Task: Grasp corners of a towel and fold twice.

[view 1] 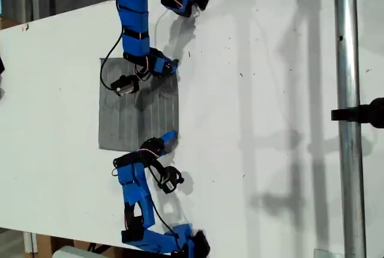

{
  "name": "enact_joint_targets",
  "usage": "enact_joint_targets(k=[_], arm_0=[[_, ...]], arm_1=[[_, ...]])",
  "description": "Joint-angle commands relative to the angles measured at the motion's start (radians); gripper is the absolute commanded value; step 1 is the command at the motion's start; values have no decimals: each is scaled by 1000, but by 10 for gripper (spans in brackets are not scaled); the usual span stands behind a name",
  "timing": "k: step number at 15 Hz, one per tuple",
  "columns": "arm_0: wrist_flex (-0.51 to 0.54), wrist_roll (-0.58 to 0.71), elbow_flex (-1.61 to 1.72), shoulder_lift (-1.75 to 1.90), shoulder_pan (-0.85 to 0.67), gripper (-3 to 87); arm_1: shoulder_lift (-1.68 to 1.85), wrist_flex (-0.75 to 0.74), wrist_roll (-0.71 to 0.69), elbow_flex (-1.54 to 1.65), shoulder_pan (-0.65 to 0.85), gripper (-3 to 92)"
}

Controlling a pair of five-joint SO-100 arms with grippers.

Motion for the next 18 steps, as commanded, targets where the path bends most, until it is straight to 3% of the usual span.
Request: enact_joint_targets(k=[1,2,5,8,12,18], arm_0=[[-6,-29,-11,-23,-38,347],[37,-58,-34,-58,-58,327],[158,-95,-77,-140,-86,141],[232,-81,-127,-140,20,30],[249,-78,-146,-34,97,26],[275,-89,-115,130,150,54]], arm_1=[[29,-31,12,2,-15,-2],[31,-31,12,3,-17,-2],[35,-31,12,8,-20,-2],[44,-31,12,11,-17,-2],[147,28,52,0,-106,-2],[178,272,179,-314,-497,-2]])
